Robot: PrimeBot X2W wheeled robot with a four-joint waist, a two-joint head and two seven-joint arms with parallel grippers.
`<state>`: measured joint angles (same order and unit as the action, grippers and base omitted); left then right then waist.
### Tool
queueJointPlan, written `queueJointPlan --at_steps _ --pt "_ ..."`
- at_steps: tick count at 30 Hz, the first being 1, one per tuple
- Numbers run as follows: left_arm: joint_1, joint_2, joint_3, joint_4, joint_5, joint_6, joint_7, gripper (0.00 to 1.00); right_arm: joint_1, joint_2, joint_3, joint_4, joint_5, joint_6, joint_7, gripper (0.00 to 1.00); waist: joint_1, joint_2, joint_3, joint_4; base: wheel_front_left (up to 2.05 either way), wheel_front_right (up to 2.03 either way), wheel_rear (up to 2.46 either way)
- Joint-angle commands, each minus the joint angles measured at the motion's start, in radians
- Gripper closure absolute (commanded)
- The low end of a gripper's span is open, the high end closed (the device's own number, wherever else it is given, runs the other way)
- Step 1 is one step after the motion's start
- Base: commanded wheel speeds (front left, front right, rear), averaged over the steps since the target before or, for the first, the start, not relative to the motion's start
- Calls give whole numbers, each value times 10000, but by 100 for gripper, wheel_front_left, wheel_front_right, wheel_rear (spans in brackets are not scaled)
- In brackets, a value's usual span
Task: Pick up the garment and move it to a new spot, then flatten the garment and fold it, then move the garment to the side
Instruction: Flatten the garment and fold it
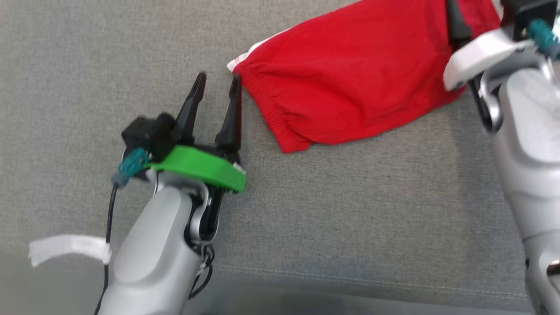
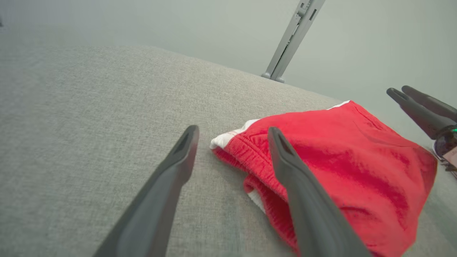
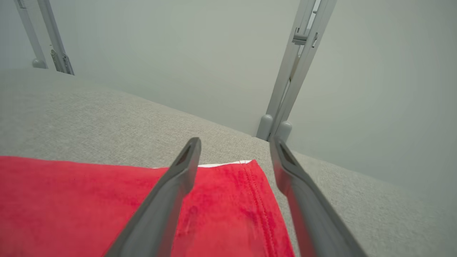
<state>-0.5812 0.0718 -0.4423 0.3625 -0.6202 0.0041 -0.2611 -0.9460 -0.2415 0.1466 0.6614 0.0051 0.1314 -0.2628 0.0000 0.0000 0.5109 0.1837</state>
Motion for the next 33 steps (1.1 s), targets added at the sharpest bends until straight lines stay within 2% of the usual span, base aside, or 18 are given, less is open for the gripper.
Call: queueJointPlan --at_steps 1,12,17,26,33 --pt "500 166 222 -210 441 198 -40 0 601 109 -104 -320 229 -17 -30 0 0 0 -834 -470 0 0 0" --pt "3425 246 1283 -1857 2405 654 -40 0 3385 963 -545 -1390 1110 -17 -30 0 0 0 -2680 -1015 0 0 0" --pt "4546 64 1675 -2359 2747 657 -41 0 4388 1183 -694 -1706 1415 -17 -30 0 0 0 -3464 -1127 0 0 0" --pt "5949 -93 1804 -3060 3550 711 -38 0 5741 1265 -968 -1975 1811 -17 -31 0 0 0 -4217 -1095 0 0 0" --pt "6300 -156 1663 -3320 3986 722 -34 0 6271 1115 -1460 -1690 1982 -15 -31 0 0 0 -4253 -807 0 0 0"
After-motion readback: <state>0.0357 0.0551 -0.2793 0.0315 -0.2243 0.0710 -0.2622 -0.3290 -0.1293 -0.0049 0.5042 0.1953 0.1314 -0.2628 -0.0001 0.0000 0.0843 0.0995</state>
